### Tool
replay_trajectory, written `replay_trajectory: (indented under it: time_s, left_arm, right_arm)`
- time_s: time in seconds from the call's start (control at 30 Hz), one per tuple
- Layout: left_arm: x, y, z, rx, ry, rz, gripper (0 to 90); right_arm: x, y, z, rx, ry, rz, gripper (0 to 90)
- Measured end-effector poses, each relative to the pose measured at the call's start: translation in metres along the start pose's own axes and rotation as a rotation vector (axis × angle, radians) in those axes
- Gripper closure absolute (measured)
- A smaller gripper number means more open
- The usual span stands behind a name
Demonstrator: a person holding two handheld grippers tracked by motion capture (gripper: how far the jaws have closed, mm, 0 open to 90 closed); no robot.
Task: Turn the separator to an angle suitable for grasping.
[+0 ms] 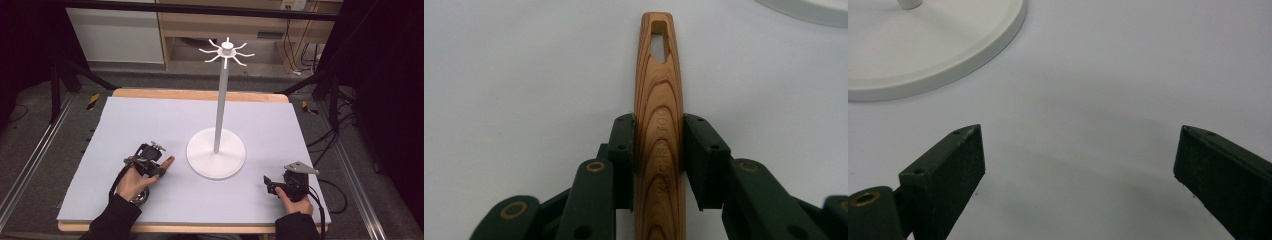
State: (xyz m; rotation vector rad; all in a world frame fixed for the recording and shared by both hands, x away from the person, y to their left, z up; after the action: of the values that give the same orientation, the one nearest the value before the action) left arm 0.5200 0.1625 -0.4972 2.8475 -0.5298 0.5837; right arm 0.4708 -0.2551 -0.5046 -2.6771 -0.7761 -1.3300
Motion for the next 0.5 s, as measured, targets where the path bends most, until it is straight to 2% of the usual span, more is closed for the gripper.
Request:
replay_trajectory:
  time_s: [0.2,0.4,0.5]
  left_arm:
    - [-0.0002,-0.0008,0.0,-0.011,0.002,0.005,67.1]
    - [0.0013,-0.0016,-0.0002,-0.014,-0.024,0.028,67.1]
    - [0.0013,-0.0012,0.0,-0.015,-0.021,0.028,67.1]
  right_arm:
    - [-0.0001,-0.0002,0.0,0.001,0.0,0.003,6.7]
    - [-0.0003,-0.0008,0.0003,0.004,-0.002,-0.002,6.7]
    - [-0.0002,-0.0007,0.0006,0.004,-0.001,-0.004,6.8]
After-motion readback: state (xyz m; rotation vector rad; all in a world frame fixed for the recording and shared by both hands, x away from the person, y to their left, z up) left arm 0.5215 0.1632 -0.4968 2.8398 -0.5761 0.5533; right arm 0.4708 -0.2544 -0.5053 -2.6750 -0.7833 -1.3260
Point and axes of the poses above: each handheld gripper's, and its own axes: z roughly forward along the jaws, x roughly out of its top, y roughly to its right, the point moved 5 cm from there along z, roughly forward along the jaws, and after that the axes turned 14 degrees about -z, right-handed, at the moved point
